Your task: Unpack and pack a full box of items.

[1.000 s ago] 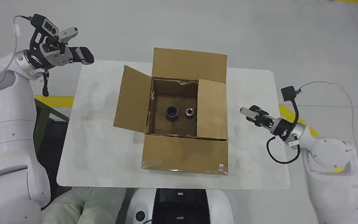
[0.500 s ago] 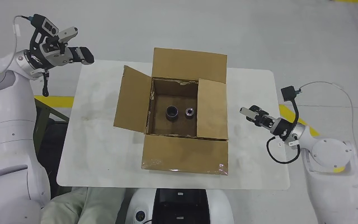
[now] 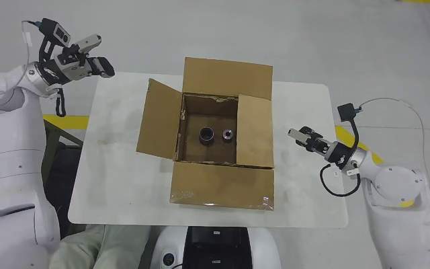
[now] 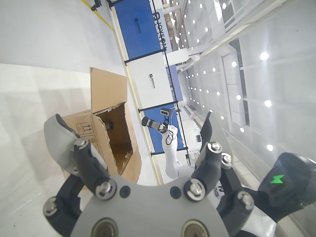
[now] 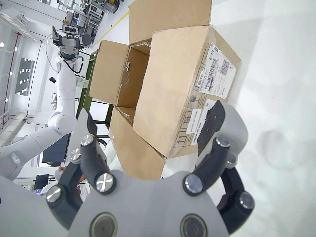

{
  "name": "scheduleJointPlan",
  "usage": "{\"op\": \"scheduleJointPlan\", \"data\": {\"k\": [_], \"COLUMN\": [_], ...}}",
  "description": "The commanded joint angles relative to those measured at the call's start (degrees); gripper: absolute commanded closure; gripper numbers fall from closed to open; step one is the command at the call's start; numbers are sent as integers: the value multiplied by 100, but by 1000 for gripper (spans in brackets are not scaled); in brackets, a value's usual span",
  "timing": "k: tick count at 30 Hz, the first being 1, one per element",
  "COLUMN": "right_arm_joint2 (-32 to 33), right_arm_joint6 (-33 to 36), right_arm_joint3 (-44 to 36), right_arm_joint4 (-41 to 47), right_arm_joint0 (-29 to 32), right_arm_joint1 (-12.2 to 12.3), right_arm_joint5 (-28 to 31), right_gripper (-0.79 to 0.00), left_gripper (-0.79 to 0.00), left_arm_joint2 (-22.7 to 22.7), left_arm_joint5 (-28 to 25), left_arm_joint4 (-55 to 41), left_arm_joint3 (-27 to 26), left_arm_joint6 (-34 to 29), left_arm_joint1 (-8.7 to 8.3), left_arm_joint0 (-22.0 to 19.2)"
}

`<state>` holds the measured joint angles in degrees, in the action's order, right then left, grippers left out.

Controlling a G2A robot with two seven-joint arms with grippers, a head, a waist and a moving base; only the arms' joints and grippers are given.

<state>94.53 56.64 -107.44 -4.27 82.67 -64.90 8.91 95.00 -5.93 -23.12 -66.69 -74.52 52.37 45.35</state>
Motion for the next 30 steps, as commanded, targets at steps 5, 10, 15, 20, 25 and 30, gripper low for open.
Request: {"op": "scheduleJointPlan", "data": {"k": [5,10,15,20,25,30], "right_arm_joint2": [0,0,0,0,0,0], "right_arm_joint6": [0,0,0,0,0,0], "right_arm_joint3": [0,0,0,0,0,0], "right_arm_joint4": [0,0,0,0,0,0], "right_arm_joint0": [0,0,0,0,0,0], "right_arm_joint1": [0,0,0,0,0,0], "right_arm_joint5": [0,0,0,0,0,0], "right_gripper": [-785,-785,-785,-785,-785,-785], "left_gripper": [-785,-785,-785,-785,-785,-785], "left_arm_joint2": [-113,-445,-872,-1286,-1665,-1976], "left_arm_joint5": [-94,-437,-583,-442,-252,-102], "left_arm_joint4": [16,-40,-264,-568,-787,-1074], "left_arm_joint3": [-5,239,600,894,1106,1276], "left_arm_joint6": [16,-228,-540,-862,-995,-1110], "left_arm_joint1": [-22,9,79,167,263,364], "left_arm_joint0": [221,223,73,-151,-364,-551]}}
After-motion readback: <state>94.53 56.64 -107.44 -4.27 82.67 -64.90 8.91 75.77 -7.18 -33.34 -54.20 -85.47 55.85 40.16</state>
